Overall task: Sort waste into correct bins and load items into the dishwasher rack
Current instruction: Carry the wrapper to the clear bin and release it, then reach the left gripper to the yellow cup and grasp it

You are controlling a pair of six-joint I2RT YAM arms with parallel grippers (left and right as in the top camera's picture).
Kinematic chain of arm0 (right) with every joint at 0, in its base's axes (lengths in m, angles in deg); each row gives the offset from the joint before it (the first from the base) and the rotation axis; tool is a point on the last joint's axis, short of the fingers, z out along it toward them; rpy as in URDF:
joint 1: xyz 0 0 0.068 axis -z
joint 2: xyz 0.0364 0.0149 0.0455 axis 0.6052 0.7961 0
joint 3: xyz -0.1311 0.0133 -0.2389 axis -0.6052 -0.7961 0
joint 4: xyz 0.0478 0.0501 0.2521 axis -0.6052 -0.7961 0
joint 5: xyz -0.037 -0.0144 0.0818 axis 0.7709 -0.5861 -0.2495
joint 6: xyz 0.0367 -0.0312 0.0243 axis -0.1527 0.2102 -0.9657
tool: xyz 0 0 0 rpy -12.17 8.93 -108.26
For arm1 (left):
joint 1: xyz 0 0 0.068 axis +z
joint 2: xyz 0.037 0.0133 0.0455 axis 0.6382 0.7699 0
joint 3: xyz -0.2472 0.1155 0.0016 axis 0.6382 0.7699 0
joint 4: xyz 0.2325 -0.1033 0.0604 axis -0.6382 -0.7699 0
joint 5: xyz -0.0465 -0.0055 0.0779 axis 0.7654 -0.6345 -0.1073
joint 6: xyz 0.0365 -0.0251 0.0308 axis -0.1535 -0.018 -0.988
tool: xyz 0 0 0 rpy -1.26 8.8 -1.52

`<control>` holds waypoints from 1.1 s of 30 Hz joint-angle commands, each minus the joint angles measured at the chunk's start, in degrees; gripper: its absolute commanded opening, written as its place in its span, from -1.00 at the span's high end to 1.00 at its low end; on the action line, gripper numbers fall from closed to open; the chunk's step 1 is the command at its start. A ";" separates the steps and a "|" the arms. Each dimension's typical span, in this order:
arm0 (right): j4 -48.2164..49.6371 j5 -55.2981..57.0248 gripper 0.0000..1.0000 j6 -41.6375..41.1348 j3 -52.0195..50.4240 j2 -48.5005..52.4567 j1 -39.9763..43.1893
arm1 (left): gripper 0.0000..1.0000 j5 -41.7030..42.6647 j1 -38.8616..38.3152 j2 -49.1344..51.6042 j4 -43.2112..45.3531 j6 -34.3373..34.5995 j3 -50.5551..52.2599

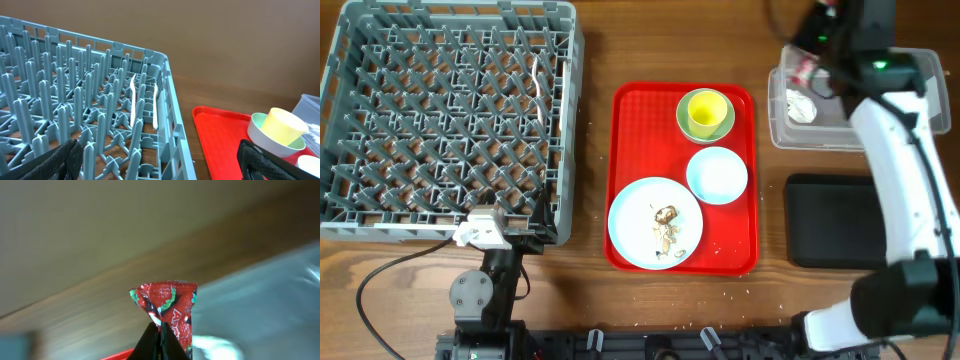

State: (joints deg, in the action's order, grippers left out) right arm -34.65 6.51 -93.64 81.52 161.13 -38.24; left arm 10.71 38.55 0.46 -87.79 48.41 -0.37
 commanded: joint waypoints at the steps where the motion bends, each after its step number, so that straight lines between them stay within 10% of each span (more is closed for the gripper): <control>1: -2.14 -0.46 -0.82 -1.40 -2.60 6.54 5.40 | -1.00 -0.52 0.42 -0.52 -0.04 -1.14 0.48; 7: -6.51 -3.76 -1.00 -1.36 -2.10 9.68 9.60 | -1.00 -0.52 0.42 -0.50 -0.04 -1.14 0.48; 17: -8.20 -23.74 -1.00 -1.55 -1.95 -16.52 9.57 | -1.00 -0.52 0.42 -0.50 -0.04 -1.14 0.48; 25: -16.31 4.26 -1.00 -1.38 -1.97 -18.99 9.60 | -1.00 -0.92 0.42 -0.50 2.67 -1.11 0.48; 33: -17.09 4.63 -1.00 -1.42 -1.97 -17.68 9.60 | -1.00 24.46 0.42 1.81 37.18 6.73 -1.64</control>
State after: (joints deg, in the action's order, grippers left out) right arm -51.74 9.14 -94.84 79.40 143.12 -28.82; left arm 25.21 38.55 0.85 -57.30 51.41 0.00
